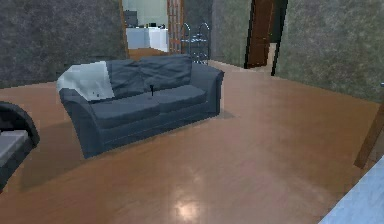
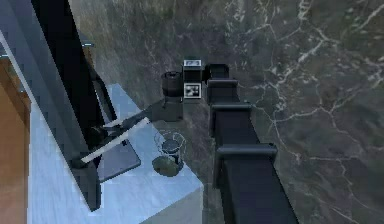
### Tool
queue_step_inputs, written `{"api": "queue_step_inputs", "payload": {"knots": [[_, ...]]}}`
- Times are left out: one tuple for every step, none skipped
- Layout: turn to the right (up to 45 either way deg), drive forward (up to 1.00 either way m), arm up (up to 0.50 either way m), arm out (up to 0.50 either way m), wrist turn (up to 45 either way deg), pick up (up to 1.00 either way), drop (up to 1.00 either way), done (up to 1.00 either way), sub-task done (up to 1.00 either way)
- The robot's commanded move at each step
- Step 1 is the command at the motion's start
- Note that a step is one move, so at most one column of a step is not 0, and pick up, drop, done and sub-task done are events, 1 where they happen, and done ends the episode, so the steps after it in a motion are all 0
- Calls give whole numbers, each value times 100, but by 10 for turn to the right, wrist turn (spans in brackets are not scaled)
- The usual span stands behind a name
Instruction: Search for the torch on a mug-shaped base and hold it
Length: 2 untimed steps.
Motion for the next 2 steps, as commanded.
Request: {"api": "queue_step_inputs", "payload": {"knots": [[0,0,0,0,450,0,0,0,0],[0,0,0,0,300,0,0,0,0]]}}
